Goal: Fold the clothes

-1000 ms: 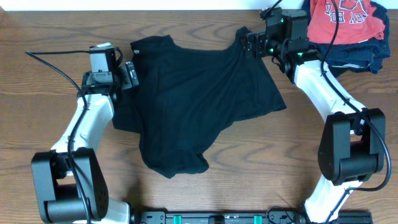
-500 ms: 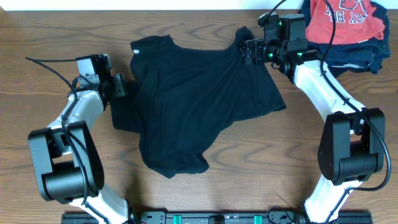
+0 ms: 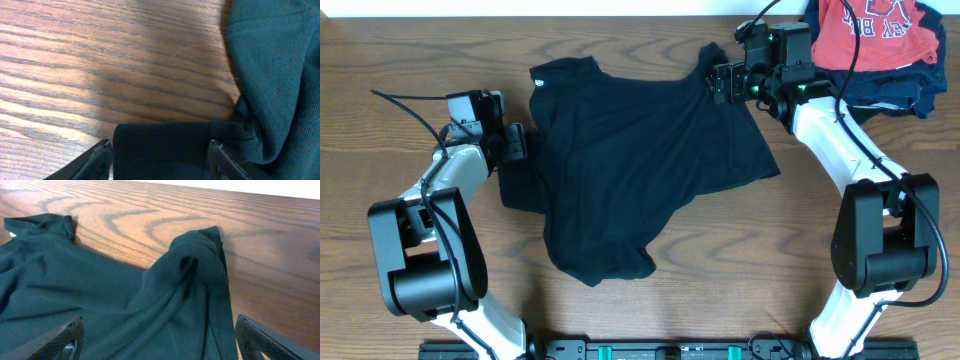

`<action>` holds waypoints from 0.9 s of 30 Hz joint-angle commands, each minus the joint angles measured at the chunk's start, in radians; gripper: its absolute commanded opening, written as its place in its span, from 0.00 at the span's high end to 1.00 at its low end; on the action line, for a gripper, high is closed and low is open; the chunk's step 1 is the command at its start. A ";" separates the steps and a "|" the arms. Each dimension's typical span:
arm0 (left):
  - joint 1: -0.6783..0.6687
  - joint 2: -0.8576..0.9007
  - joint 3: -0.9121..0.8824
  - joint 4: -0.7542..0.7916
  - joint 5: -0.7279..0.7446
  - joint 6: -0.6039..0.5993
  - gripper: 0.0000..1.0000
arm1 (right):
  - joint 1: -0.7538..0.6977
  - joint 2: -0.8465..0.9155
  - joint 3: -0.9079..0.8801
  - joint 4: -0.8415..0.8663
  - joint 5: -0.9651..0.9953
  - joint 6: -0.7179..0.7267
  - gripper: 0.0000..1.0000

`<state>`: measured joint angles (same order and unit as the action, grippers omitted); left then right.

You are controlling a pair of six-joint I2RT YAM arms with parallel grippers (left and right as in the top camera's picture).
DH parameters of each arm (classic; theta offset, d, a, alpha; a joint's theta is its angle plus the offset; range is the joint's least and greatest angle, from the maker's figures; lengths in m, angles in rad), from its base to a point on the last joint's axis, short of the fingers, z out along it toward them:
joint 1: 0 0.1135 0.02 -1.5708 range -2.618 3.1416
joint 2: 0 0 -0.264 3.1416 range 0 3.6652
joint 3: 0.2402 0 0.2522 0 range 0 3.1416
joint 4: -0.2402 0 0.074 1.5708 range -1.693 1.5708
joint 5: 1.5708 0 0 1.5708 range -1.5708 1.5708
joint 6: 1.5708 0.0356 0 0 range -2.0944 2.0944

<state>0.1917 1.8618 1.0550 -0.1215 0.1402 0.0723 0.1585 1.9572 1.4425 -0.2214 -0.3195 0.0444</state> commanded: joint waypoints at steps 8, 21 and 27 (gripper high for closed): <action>0.002 0.088 0.010 -0.001 0.010 0.017 0.36 | 0.000 0.005 0.003 -0.003 -0.011 0.000 0.06; 0.023 0.065 0.010 0.081 -0.059 -0.090 0.92 | 0.000 0.005 0.003 -0.003 -0.011 0.000 0.07; 0.060 0.003 0.010 0.154 -0.062 -0.123 0.94 | 0.000 0.005 0.003 -0.003 -0.011 0.000 0.08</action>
<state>0.2306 1.9148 1.0588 0.0162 0.1112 -0.0128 0.1585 1.9572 1.4425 -0.2214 -0.3199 0.0444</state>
